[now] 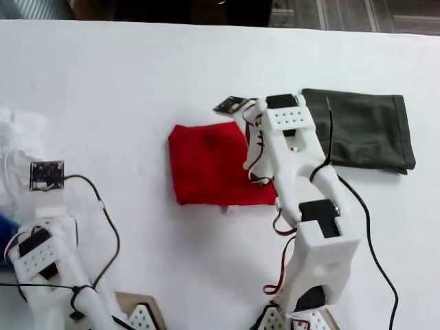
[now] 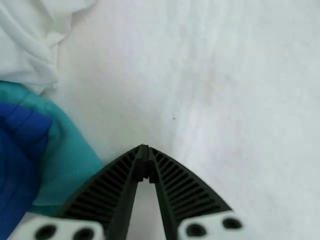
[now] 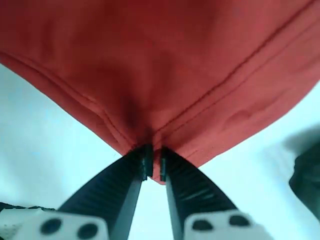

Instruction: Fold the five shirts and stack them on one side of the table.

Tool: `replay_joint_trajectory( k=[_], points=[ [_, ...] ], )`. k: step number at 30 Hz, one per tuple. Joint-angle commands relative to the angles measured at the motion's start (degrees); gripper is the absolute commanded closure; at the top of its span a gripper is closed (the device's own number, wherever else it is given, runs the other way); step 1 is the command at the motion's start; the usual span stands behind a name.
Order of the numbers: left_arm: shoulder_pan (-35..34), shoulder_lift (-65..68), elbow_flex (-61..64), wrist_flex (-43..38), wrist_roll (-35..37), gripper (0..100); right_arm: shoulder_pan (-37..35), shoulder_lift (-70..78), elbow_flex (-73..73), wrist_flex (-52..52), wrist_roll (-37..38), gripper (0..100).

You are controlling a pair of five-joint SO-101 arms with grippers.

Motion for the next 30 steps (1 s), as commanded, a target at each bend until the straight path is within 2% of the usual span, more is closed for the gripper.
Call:
replay_joint_trajectory(
  k=[1, 9, 15, 21, 30],
  points=[
    [-0.5, -1.1, -0.2, -0.9, 0.8, 97, 0.9, -2.4, -0.7, 0.2, 0.4, 97.8],
    [-0.5, -1.1, -0.2, -0.9, 0.8, 97, 4.2, -10.2, -0.3, 3.5, 0.4, 97.8],
    [-0.5, -1.1, -0.2, -0.9, 0.8, 97, 1.4, -10.0, -0.1, 4.7, -2.1, 97.0],
    [-0.5, -1.1, -0.2, -0.9, 0.8, 97, -0.7, -10.1, 7.6, 0.9, -2.5, 81.8],
    [-0.5, -1.1, -0.2, -1.0, 0.8, 97, -0.6, -10.4, 12.8, -5.5, -2.8, 87.0]
  ],
)
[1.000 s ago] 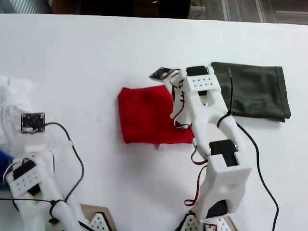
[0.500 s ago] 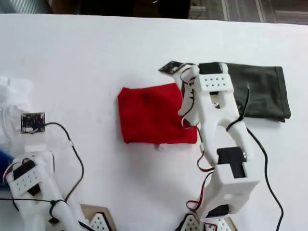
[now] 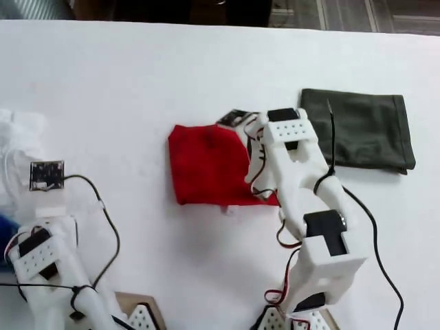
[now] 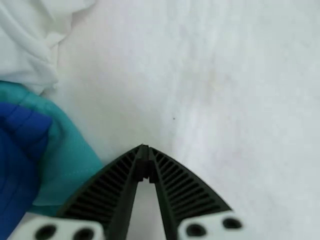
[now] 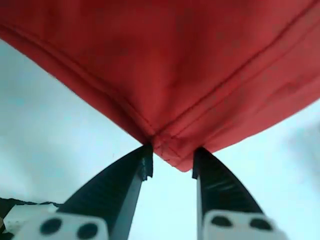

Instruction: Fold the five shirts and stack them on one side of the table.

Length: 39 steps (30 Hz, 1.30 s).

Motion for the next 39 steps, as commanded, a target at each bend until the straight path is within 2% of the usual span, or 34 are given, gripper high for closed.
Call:
replay_joint_trajectory(
  k=[1, 7, 16, 23, 30, 34, 39],
  points=[
    [-0.5, -1.1, -0.2, -1.0, 0.8, 97, -0.3, -3.7, -0.2, -1.7, -0.4, 87.5],
    [-0.5, -1.1, -0.2, -1.0, 0.8, 97, 0.0, -3.7, -1.5, -2.4, -1.6, 98.1],
    [-0.5, -1.1, -0.2, -1.0, 0.8, 97, 0.5, -3.8, -4.8, -2.0, -3.6, 97.9],
    [-0.5, -1.1, -0.2, -1.0, 0.8, 97, 6.0, -7.9, -4.7, -1.8, -3.2, 97.9],
    [-0.5, -1.1, -0.2, -1.0, 0.8, 97, 6.0, -9.7, -4.3, 4.1, -3.1, 97.8],
    [-0.5, -1.1, -0.2, -1.0, 0.8, 97, 3.8, -7.1, -1.7, 3.4, -3.1, 96.4],
    [-0.5, -1.1, -0.2, -1.0, 0.8, 97, 3.3, -5.1, -0.4, 0.6, -3.2, 85.6]
  ],
)
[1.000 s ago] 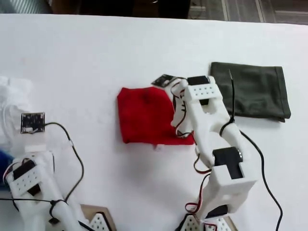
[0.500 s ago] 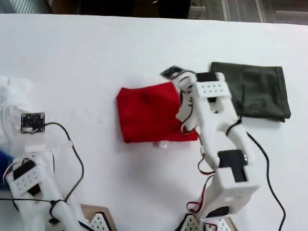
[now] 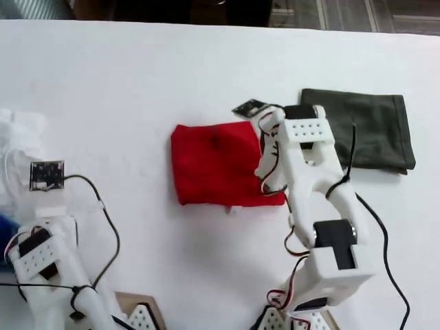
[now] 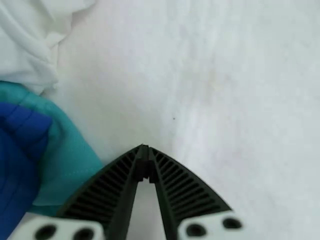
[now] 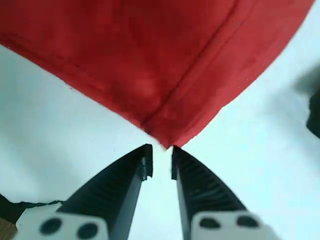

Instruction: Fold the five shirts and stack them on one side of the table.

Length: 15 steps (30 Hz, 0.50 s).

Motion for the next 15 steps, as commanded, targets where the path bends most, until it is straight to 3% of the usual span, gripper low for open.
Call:
replay_joint_trajectory(
  k=[1, 15],
  points=[
    [-0.5, -1.1, -0.2, -1.0, 0.8, 97, -0.6, 0.4, -0.1, -2.1, -0.2, 85.3],
    [-0.5, -1.1, -0.2, -1.0, 0.8, 97, -4.9, 0.7, 0.3, -4.0, -0.7, 87.2]
  ],
)
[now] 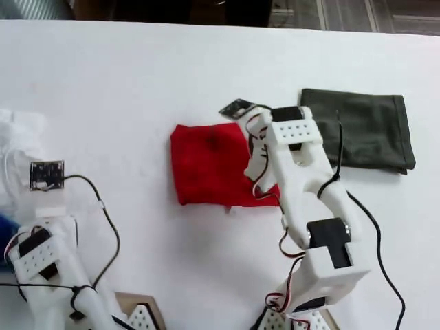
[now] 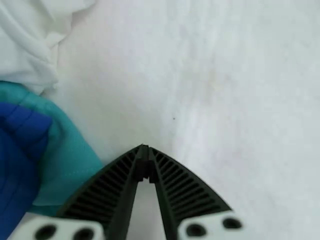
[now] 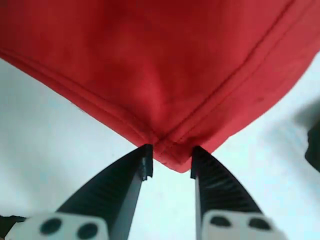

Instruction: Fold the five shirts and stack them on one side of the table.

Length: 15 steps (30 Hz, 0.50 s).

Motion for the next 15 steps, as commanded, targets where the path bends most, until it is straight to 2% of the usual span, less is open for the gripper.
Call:
replay_joint_trajectory(
  k=[1, 11, 15],
  points=[
    [-0.5, -1.1, -0.2, -1.0, 0.8, 97, -0.3, 0.0, -0.2, -0.6, -0.5, 87.2],
    [-0.5, -1.1, -0.2, -1.0, 0.8, 97, 0.0, 0.0, 4.1, -3.6, -0.4, 87.5],
    [-0.5, -1.1, -0.2, -1.0, 0.8, 97, -0.2, -0.7, 4.5, -4.2, -0.5, 97.7]
  ],
)
